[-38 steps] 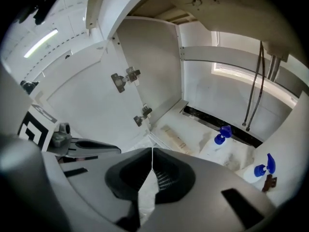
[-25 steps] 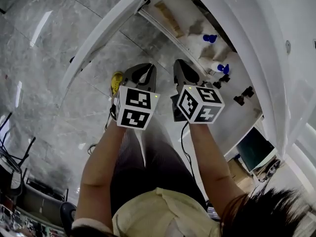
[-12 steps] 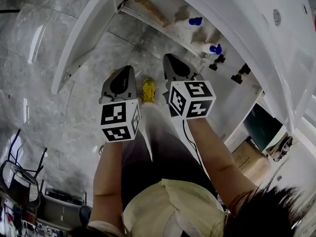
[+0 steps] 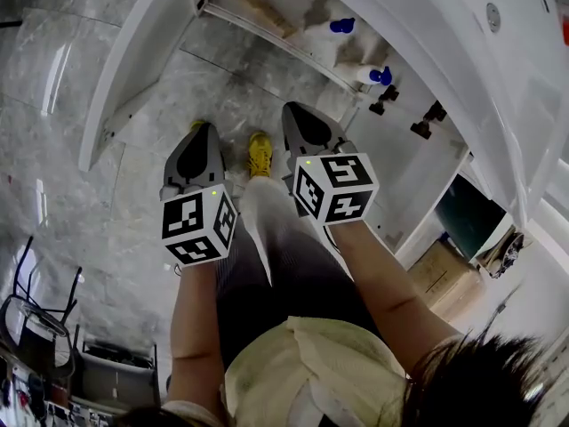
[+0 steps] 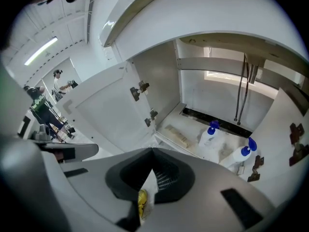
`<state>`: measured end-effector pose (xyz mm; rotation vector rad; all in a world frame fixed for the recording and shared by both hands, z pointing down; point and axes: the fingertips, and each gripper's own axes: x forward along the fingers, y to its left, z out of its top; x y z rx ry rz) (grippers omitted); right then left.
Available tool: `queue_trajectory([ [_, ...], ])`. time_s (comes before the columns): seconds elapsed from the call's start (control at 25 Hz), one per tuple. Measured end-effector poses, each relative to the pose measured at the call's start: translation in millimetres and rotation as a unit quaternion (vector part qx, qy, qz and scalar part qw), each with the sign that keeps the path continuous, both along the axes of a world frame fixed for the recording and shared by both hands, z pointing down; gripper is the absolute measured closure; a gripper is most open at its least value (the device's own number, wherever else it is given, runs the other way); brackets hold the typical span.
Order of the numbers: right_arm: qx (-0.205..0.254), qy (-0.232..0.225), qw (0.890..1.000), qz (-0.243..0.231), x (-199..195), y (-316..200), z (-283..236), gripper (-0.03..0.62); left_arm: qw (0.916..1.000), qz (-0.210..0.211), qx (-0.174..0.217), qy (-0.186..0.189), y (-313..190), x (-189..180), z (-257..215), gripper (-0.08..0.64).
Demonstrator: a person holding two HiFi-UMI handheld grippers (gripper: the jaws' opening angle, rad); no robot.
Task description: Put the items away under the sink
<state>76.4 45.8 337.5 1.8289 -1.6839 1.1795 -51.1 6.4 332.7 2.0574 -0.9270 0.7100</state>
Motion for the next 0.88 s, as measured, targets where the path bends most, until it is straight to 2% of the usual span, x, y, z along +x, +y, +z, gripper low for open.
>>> queue_trajectory([
  [0.36, -0.003, -0.01, 1.0, 0.004, -6, 7, 2, 0.568, 0.9996, -0.01, -0.026, -0.001, 13, -9, 8, 0.52],
  [0.56, -0.002, -0.016, 1.0, 0.011, -6, 5, 5, 0.568, 0.9997, -0.002, -0.023, -0.008, 14, -8, 11, 0.52],
  [0.88, 0.002, -0.016, 1.0, 0.007, -9, 1, 6, 0.567, 0.9997, -0.012, -0.021, -0.006, 6, -9, 13, 0.519],
])
